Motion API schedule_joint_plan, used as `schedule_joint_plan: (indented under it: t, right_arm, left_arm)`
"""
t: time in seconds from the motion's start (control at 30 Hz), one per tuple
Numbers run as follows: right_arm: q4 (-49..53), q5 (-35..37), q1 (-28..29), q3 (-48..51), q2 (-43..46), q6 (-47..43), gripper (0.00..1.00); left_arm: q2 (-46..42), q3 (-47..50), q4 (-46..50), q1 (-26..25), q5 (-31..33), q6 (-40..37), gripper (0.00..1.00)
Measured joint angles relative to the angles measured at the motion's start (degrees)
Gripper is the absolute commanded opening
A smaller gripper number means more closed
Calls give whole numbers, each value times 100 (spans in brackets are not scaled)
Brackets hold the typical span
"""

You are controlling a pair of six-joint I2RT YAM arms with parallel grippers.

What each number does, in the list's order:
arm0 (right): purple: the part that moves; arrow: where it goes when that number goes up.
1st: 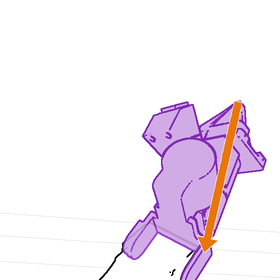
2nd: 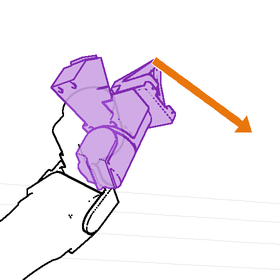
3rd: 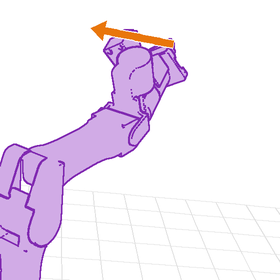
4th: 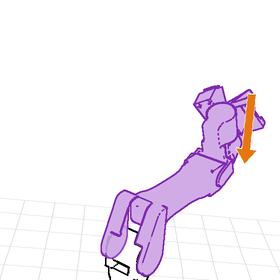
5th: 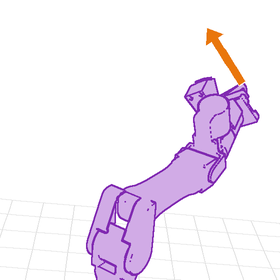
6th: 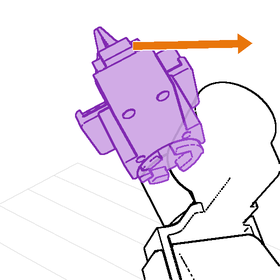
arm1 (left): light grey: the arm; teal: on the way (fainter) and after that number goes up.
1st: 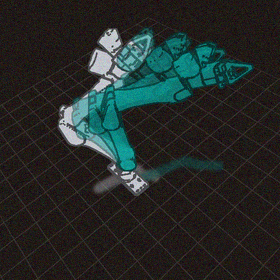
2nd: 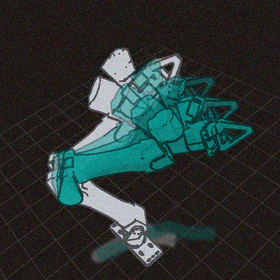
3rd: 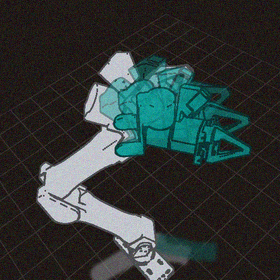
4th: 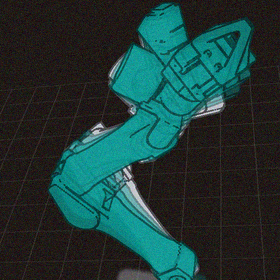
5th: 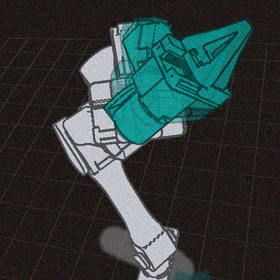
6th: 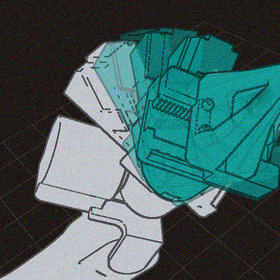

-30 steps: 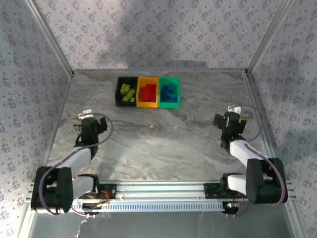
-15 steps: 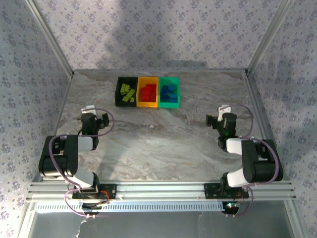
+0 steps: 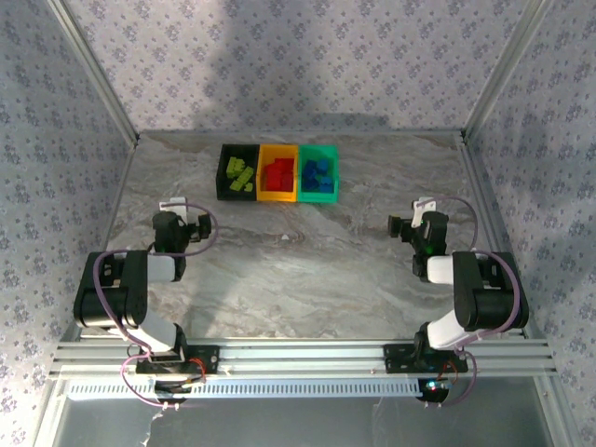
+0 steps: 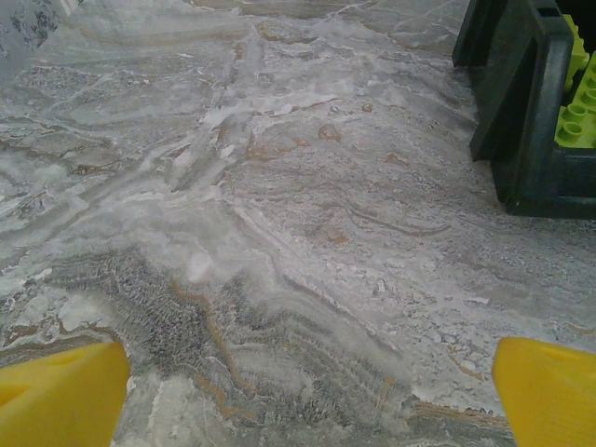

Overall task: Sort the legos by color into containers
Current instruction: Reset both arms

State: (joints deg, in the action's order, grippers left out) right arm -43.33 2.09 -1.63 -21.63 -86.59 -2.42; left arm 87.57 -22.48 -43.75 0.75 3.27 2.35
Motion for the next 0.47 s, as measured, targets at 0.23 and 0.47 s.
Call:
schedule_joint_plan:
  t: [0.23, 0.47]
  right_arm:
    - [-22, 0, 0, -7, 0, 0, 100]
    - [-22, -4, 0, -7, 0, 0, 100]
  left_arm:
    - [0, 0, 0, 0, -31, -2, 100]
    - [0, 0, 0, 0, -31, -2, 100]
